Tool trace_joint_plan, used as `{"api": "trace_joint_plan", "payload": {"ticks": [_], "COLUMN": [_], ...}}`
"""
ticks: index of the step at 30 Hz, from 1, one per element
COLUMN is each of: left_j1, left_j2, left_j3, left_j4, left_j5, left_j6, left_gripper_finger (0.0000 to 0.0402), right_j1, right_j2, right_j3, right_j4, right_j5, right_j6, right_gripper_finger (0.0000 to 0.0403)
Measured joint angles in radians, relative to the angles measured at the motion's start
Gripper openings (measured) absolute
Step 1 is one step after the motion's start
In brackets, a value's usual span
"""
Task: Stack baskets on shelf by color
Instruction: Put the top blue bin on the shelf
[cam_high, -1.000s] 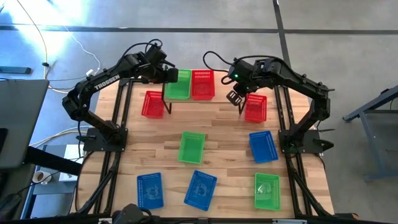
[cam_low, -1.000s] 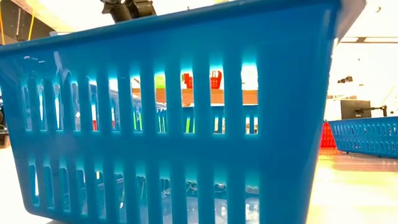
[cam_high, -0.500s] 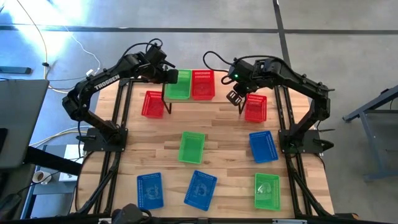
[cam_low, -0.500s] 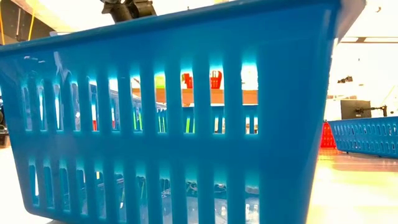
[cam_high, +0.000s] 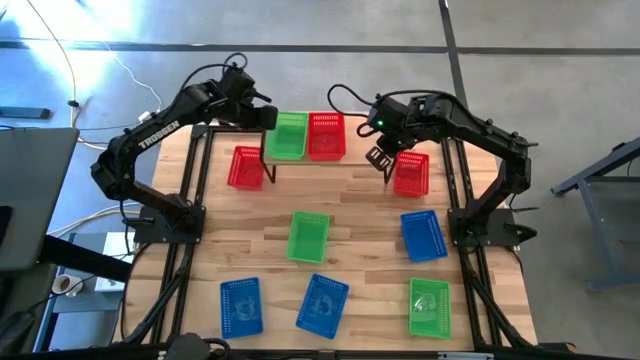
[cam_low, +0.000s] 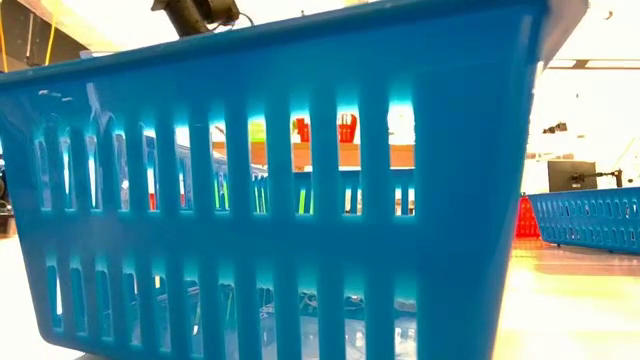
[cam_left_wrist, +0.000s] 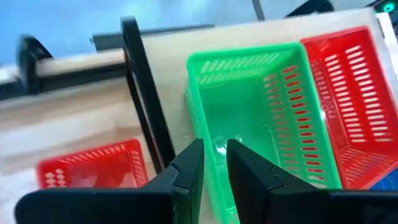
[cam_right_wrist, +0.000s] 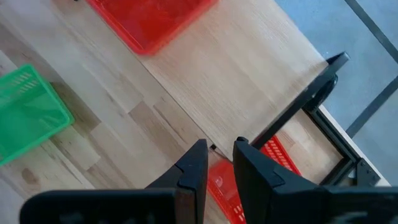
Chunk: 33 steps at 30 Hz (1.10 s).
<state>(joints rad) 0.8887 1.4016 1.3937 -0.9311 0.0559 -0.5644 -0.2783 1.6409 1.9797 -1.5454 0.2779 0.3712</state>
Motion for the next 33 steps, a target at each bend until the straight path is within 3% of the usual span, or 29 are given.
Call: {"api": "trace_joint_plan", "payload": {"ticks": [9, 15, 22, 33], "left_j1": [-0.04, -0.11, -0.169, -0.295], "left_j2": [-0.072, -0.115, -0.184, -0.319], "left_j3": [0.0, -0.029, -0.156, -0.355], "left_j4": [0.0, 0.008, 0.091, 0.297], "left_j5": [-0.012, -0.015, -0.011, 0.019], "left_j6": [0.237, 0.346, 0.358, 0.331], "left_gripper_finger": [0.0059, 0.0059, 0.0059, 0.0059], "right_j1": [0.05, 0.121, 0.2, 0.333], "right_j2": [-0.002, -0.004, -0.066, -0.266], "right_j3": [-0.036, -0.117, -0.304, -0.622], "right_j4": [-0.026, -0.025, -0.019, 0.066], "right_j5": [-0.053, -0.023, -0.022, -0.077], "right_j6": [0.062, 0.129, 0.286, 0.598], "right_gripper_finger": [0.0062, 0.0062, 0.0062, 0.0062]}}
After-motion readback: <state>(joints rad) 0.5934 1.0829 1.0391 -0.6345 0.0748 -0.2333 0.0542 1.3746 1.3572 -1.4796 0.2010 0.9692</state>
